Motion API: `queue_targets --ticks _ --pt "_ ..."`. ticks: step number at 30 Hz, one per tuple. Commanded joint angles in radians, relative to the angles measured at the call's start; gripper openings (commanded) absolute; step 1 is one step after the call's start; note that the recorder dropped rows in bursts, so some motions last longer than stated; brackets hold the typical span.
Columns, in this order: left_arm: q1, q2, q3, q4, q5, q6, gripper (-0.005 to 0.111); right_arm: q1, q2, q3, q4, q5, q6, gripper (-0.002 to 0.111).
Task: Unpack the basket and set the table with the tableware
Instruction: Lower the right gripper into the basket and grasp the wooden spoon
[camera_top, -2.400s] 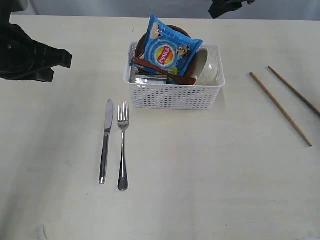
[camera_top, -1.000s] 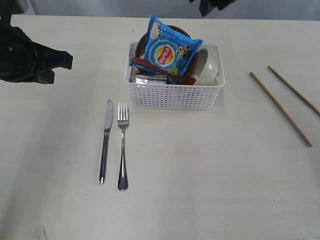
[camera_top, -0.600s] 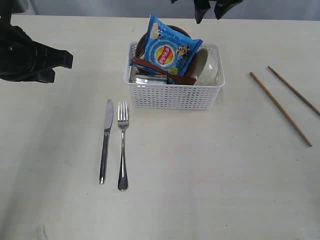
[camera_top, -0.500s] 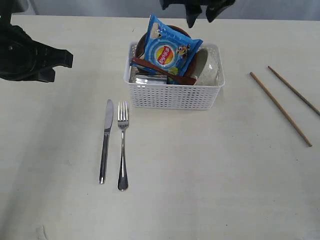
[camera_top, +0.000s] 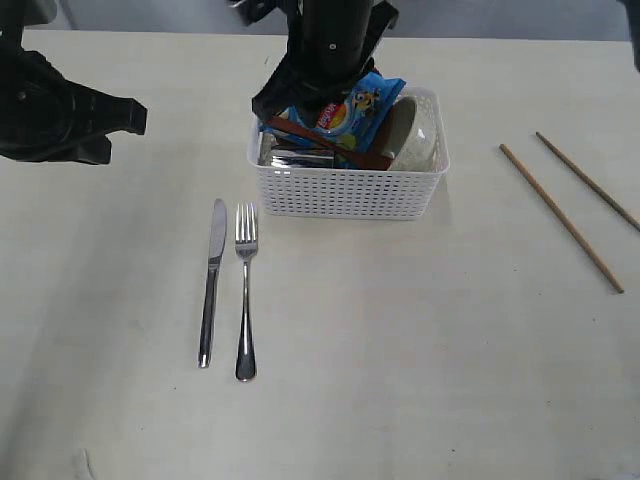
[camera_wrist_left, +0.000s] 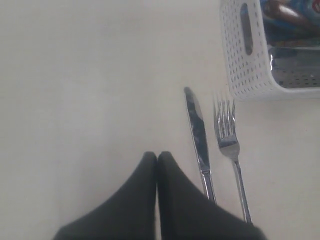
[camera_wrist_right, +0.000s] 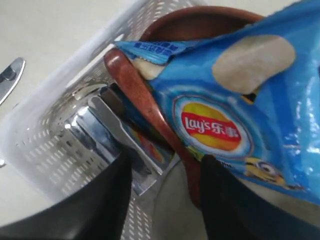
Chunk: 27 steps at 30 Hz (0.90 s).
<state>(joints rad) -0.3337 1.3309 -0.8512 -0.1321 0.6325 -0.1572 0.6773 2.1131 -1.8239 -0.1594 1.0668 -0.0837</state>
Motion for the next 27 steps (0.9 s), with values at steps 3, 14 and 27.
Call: queue_targets --ticks 3,14,27 --pt "0.002 0.0 0.005 -0.012 -0.006 0.004 0.0 0.001 0.031 -0.006 0.008 -0.062 -0.071 0.042" --pt "0.002 0.0 0.005 -0.012 -0.006 0.004 0.0 0.001 0.076 -0.006 0.107 -0.128 -0.225 0.042" --pt "0.002 0.0 0.005 -0.011 -0.013 0.004 0.0 0.001 0.14 -0.006 0.011 -0.203 -0.234 0.042"
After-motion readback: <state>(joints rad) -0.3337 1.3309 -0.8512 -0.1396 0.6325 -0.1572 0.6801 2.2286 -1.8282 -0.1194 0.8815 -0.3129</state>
